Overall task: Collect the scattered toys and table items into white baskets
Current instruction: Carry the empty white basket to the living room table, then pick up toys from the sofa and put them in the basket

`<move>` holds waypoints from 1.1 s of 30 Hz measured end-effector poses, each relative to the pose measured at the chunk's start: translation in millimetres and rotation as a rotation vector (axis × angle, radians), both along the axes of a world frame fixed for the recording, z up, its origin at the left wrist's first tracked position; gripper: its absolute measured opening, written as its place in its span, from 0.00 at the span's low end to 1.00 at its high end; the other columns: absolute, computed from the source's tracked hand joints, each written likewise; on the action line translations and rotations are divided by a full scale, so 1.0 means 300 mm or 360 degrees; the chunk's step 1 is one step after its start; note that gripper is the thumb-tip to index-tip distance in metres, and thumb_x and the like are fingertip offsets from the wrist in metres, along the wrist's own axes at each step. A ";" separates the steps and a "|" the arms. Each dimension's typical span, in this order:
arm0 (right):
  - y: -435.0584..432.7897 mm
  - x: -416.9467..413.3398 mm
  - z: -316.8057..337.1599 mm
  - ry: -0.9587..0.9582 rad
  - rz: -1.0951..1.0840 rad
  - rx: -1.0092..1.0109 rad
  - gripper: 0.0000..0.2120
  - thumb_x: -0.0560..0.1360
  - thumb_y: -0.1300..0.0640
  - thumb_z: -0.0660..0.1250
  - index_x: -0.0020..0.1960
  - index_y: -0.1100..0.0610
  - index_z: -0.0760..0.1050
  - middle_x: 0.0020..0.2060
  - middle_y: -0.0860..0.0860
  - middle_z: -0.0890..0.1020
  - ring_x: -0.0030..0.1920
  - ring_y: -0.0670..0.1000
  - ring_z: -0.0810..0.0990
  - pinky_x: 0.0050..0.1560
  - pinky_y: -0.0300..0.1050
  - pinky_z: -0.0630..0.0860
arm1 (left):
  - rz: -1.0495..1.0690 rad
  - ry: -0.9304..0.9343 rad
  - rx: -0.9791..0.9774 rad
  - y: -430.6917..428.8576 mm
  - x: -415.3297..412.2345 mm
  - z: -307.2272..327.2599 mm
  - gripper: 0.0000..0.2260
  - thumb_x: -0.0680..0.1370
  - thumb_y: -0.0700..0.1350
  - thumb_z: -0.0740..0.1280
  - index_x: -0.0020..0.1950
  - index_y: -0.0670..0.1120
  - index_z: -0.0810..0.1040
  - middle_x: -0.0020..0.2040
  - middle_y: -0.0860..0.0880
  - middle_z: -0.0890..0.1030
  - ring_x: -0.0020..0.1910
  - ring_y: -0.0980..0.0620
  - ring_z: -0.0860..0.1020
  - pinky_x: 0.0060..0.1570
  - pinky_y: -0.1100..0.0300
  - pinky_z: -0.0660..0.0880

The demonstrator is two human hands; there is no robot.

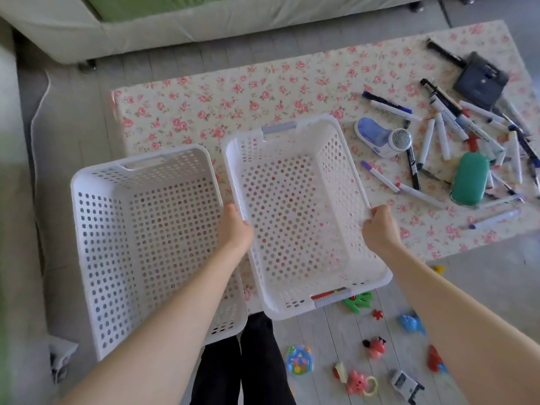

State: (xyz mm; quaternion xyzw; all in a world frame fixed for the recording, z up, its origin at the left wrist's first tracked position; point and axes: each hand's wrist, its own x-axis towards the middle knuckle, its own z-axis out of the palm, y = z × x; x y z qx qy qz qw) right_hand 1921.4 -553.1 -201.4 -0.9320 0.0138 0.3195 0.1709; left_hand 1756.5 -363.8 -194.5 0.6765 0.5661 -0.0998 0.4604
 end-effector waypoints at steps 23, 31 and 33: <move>0.409 -0.446 0.163 0.0265 0.0929 0.0445 0.10 0.77 0.65 0.57 0.45 0.69 0.75 0.34 0.61 0.78 0.30 0.51 0.69 0.30 0.43 0.67 | -0.0032 0.0238 0.0846 0.210 -0.509 0.124 0.23 0.74 0.35 0.66 0.68 0.36 0.66 0.63 0.37 0.71 0.61 0.39 0.71 0.60 0.49 0.70; 0.460 -0.544 0.090 0.0429 0.0858 0.0284 0.11 0.77 0.64 0.55 0.53 0.68 0.74 0.37 0.61 0.75 0.33 0.50 0.67 0.31 0.39 0.63 | 0.0412 0.0625 0.0270 0.267 -0.682 0.050 0.31 0.75 0.44 0.67 0.70 0.34 0.57 0.65 0.36 0.70 0.58 0.37 0.73 0.52 0.47 0.73; 0.470 -0.552 0.078 0.0461 0.0816 0.0304 0.12 0.77 0.63 0.57 0.57 0.65 0.73 0.39 0.57 0.76 0.31 0.48 0.68 0.28 0.37 0.63 | 0.0501 0.0559 0.0138 0.277 -0.696 0.042 0.23 0.76 0.41 0.65 0.67 0.33 0.62 0.56 0.36 0.76 0.43 0.42 0.75 0.38 0.54 0.71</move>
